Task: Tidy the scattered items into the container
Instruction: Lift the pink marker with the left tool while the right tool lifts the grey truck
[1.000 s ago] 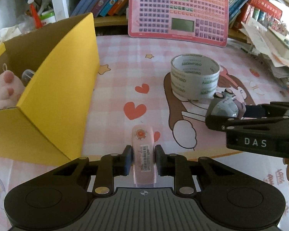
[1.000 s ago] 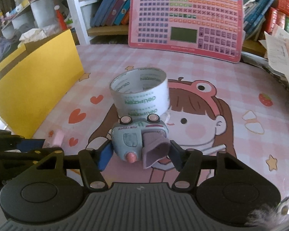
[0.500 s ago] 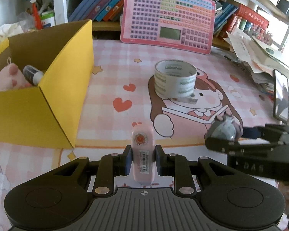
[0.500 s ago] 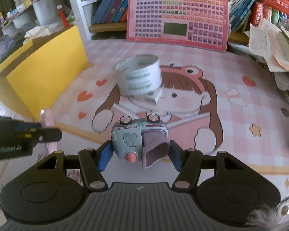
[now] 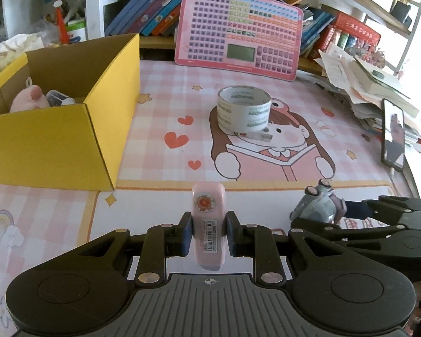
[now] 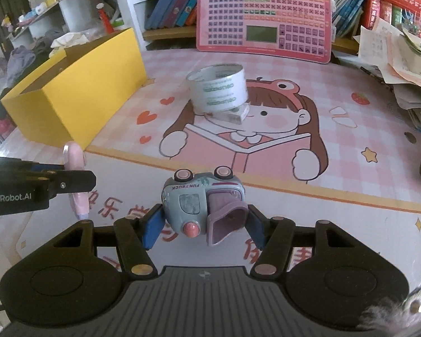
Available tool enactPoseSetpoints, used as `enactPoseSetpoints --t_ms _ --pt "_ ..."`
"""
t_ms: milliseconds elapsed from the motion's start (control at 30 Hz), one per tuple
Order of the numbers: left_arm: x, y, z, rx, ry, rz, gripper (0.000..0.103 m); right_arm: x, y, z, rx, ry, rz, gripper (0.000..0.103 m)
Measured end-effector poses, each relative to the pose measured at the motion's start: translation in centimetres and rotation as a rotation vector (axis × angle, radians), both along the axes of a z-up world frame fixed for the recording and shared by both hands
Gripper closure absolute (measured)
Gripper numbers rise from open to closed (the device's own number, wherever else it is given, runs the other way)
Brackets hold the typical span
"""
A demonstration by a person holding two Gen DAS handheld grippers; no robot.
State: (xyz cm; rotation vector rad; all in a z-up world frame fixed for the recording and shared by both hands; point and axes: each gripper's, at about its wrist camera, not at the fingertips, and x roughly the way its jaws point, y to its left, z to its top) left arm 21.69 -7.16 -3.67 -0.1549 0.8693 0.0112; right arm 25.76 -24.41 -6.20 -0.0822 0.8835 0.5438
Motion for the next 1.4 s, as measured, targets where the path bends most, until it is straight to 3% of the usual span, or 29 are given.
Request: enactPoseSetpoints --t_ms 333,667,1067,1400 --pt "-2.5 0.8 0.4 -0.022 -0.010 -0.014 0.080 -2.6 0.1 0.5 -0.020 -0.011 -0.014 0.044" --pt "-5.3 2.4 0.5 -0.064 -0.040 -0.090 0.080 -6.0 2.0 1.3 -0.046 -0.040 -0.054 0.044" --pt "-10.7 9.0 1.1 -0.122 -0.068 -0.172 0.080 -13.4 7.6 2.5 -0.078 -0.061 -0.163 0.044" --pt "-14.3 15.8 1.1 -0.147 -0.089 -0.176 0.080 -17.8 14.4 3.0 -0.084 -0.080 -0.161 0.044"
